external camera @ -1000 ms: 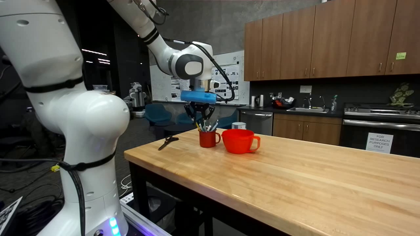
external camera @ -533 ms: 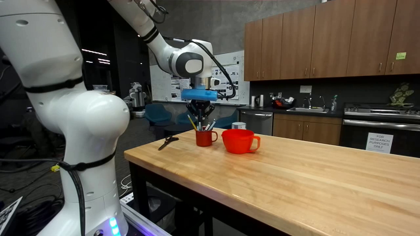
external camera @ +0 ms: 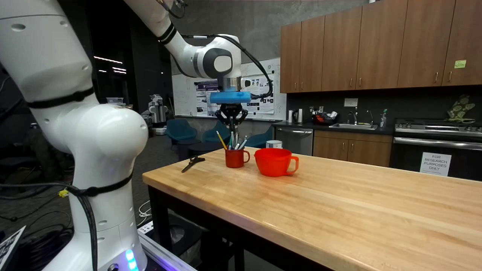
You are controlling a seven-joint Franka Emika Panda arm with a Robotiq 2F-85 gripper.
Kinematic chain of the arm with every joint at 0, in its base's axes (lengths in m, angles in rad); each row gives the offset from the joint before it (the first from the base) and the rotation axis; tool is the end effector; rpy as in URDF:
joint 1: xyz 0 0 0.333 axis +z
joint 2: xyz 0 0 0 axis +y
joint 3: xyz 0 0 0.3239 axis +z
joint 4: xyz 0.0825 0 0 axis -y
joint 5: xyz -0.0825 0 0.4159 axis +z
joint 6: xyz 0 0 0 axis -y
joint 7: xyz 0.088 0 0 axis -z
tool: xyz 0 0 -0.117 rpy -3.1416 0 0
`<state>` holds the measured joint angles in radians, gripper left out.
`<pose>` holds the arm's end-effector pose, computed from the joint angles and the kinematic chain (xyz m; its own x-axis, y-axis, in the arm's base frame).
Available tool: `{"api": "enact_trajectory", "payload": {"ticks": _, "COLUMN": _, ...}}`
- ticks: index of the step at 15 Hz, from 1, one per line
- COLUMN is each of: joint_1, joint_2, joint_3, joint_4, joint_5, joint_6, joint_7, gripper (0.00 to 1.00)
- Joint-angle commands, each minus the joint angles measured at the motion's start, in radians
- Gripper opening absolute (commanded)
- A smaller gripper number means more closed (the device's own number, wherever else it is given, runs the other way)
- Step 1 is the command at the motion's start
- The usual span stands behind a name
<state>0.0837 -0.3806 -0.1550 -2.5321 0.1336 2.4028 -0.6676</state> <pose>0.4630 -0.0307 0.4119 0.8341 0.4712 0.2869 0.4885 -0.8724 0.0126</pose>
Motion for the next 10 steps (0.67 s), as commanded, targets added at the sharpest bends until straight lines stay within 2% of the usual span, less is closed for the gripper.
{"api": "enact_trajectory", "payload": {"ticks": 1, "joint_1": -0.011, "joint_2": -0.026, "joint_3": 0.018, "joint_4": 0.017, "joint_5": -0.043, "joint_6": -0.055, "joint_7": 0.028, "gripper": 0.02}}
{"api": "enact_trajectory", "payload": {"ticks": 2, "joint_1": -0.008, "joint_2": -0.026, "joint_3": 0.019, "joint_4": 0.018, "joint_5": -0.043, "joint_6": -0.06, "joint_7": 0.026, "gripper": 0.02}}
{"api": "enact_trajectory", "payload": {"ticks": 3, "joint_1": -0.007, "joint_2": -0.023, "joint_3": 0.019, "joint_4": 0.017, "joint_5": -0.042, "joint_6": -0.066, "joint_7": 0.025, "gripper": 0.35}}
{"api": "enact_trajectory", "payload": {"ticks": 4, "joint_1": -0.007, "joint_2": -0.021, "joint_3": 0.02, "joint_4": 0.015, "joint_5": -0.04, "joint_6": -0.064, "joint_7": 0.027, "gripper": 0.17}}
{"api": "enact_trajectory", "payload": {"ticks": 5, "joint_1": -0.01, "joint_2": -0.021, "joint_3": 0.024, "joint_4": 0.012, "joint_5": -0.046, "joint_6": -0.06, "joint_7": 0.031, "gripper": 0.07}}
{"api": "enact_trajectory", "payload": {"ticks": 8, "joint_1": -0.01, "joint_2": -0.024, "joint_3": 0.025, "joint_4": 0.011, "joint_5": -0.046, "joint_6": -0.062, "joint_7": 0.031, "gripper": 0.0}}
{"api": "enact_trajectory", "payload": {"ticks": 10, "joint_1": -0.011, "joint_2": -0.027, "joint_3": 0.028, "joint_4": 0.008, "joint_5": -0.052, "joint_6": -0.061, "joint_7": 0.031, "gripper": 0.0}}
